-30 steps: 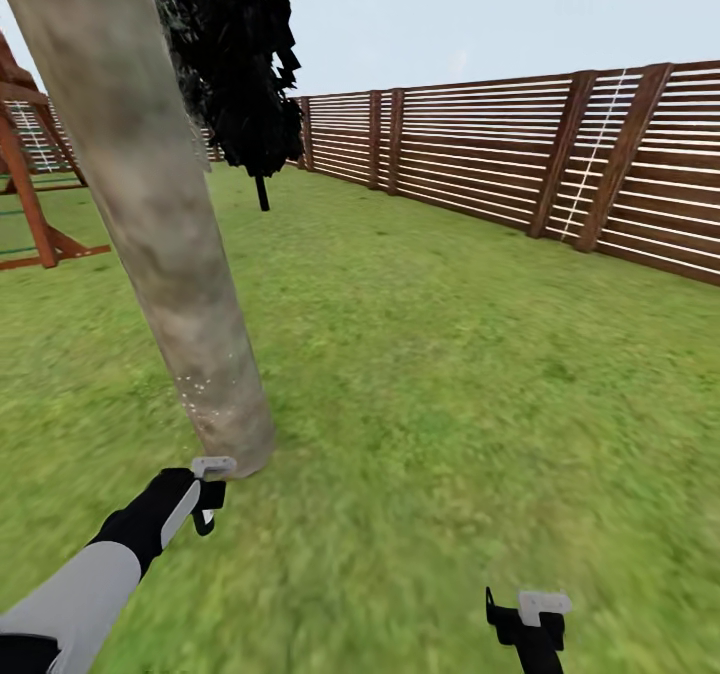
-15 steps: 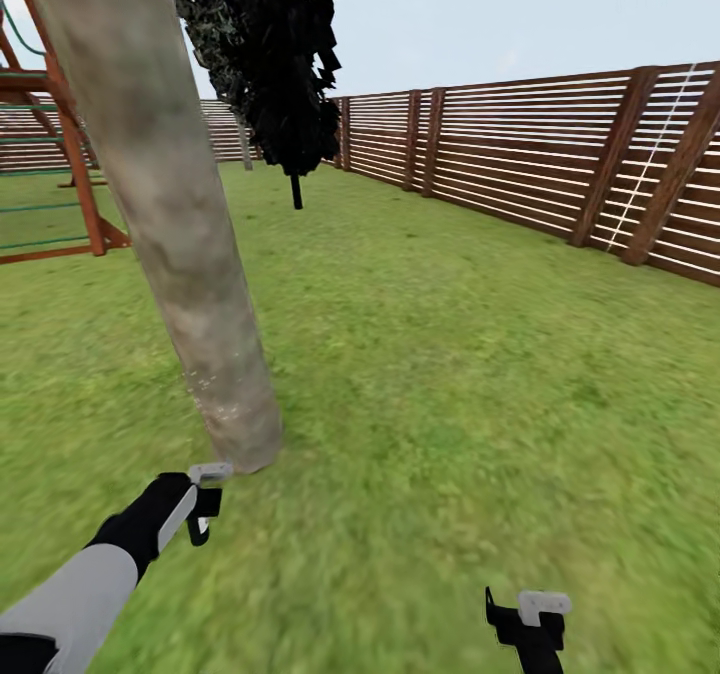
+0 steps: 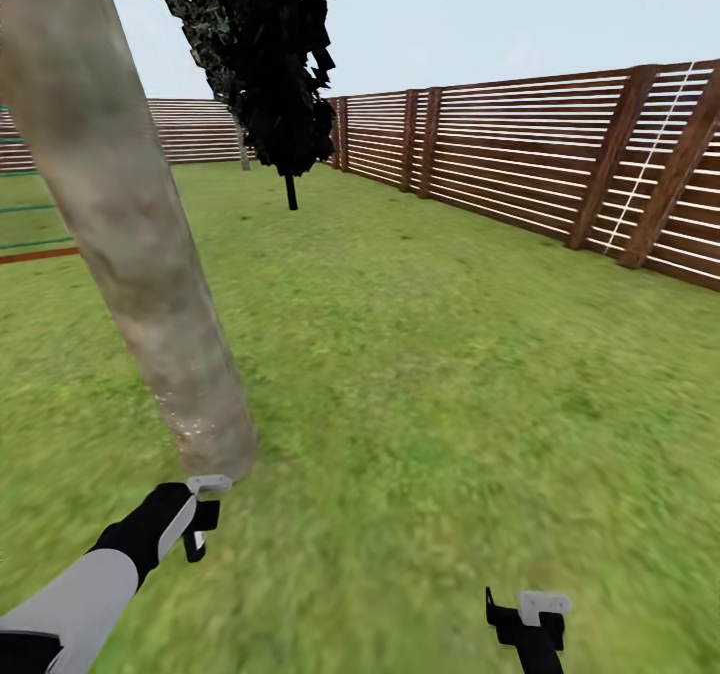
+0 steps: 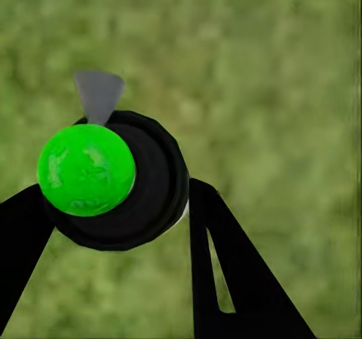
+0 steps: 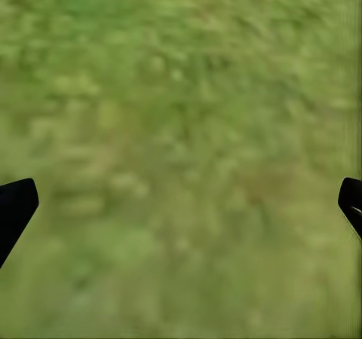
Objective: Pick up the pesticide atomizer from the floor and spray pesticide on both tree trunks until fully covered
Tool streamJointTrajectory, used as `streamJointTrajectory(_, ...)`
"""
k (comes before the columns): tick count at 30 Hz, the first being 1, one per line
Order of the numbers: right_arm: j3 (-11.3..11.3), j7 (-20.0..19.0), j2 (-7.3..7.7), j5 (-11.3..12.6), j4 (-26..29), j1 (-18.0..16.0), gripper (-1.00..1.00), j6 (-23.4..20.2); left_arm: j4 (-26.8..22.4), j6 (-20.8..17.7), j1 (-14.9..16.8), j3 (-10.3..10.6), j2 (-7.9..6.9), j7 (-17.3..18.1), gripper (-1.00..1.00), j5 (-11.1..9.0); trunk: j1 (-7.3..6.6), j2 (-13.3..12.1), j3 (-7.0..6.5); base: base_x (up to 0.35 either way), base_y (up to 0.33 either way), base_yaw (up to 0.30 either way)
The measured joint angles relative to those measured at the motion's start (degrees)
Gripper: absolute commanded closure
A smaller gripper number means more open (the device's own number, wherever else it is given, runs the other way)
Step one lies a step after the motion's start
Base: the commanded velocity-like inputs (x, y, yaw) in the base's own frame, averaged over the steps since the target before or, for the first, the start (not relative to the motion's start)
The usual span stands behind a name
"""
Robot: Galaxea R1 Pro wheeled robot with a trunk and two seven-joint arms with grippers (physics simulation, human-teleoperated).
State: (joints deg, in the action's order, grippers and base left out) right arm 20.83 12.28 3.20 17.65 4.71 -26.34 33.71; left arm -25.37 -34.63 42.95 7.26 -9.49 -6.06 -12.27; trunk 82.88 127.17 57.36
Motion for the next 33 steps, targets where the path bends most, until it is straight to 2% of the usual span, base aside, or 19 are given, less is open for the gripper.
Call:
streamJointTrajectory(7,0.03,0.06,-0.03,-0.01,-0.01,-0.01,-1.00,0.00,0.06,4.27,-0.01,-0.04,0.24,-0.03,1.00,-0.08,0.01,0.00,0.00,0.007,-0.275,0.265)
streamJointTrajectory(22,0.03,-0.01,-0.14,-0.02,-0.01,-0.03,-1.00,0.00,0.20,3.96,-0.01,0.03,0.46,0.05,1.00,-0.07,0.00,0.00,0.00,0.023,-0.275,0.273)
streamJointTrajectory(26,0.02,0.00,-0.06,0.00,0.01,-0.01,-1.00,0.00,0.35,3.98,0.01,0.04,0.52,0.08,1.00,-0.11,-0.01,0.00,0.00,0.200,-0.231,0.040)
streamJointTrajectory(33,0.03,0.00,-0.04,-0.01,0.01,-0.01,-1.00,0.00,0.27,3.99,0.01,0.04,1.43,0.02,1.00,-0.07,-0.01,0.00,0.00,0.205,-0.221,0.001)
